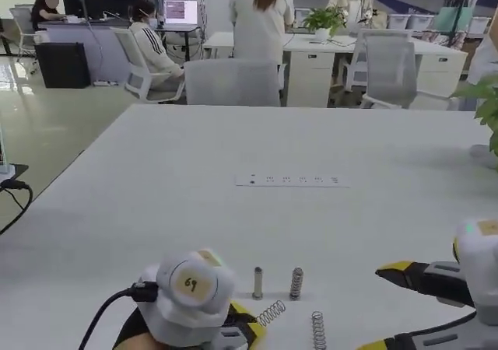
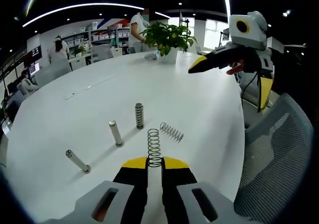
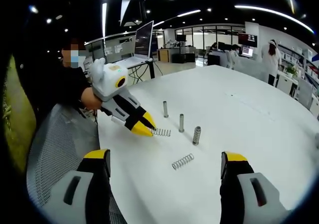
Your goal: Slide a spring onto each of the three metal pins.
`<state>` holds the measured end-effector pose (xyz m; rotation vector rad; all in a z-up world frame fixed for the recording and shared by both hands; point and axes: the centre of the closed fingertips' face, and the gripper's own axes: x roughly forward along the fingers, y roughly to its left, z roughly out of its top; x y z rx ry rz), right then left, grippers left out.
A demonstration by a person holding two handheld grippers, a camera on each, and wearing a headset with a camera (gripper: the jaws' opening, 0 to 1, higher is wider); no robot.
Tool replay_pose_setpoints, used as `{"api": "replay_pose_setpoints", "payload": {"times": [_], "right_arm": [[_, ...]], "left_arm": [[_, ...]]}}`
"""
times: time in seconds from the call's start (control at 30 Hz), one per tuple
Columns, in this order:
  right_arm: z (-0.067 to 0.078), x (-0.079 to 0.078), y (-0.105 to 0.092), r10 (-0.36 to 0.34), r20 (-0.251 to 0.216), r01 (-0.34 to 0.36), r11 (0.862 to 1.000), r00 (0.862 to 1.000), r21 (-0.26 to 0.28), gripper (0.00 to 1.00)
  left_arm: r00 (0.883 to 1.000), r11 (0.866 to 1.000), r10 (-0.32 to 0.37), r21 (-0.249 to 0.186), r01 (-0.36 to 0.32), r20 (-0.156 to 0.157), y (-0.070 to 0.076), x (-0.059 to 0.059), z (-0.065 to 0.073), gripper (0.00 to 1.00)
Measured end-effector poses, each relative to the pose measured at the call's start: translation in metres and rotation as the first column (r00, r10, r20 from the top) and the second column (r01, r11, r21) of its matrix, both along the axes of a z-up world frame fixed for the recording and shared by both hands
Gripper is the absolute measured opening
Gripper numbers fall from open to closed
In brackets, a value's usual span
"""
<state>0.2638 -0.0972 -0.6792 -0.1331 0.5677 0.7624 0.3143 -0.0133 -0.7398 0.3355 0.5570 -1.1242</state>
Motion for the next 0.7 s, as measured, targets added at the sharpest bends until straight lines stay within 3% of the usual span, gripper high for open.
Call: {"api": "replay_pose_setpoints", "payload": {"times": [0.7], "right_arm": [[0.012,0.002,0.018,0.057,0.009,-0.057,0.998,0.998,-0.015,0.88]], "left_arm": [[0.999,0.998,0.008,-0.065,-0.006,0.034,0.035,-0.013,0.048,0.02]]}}
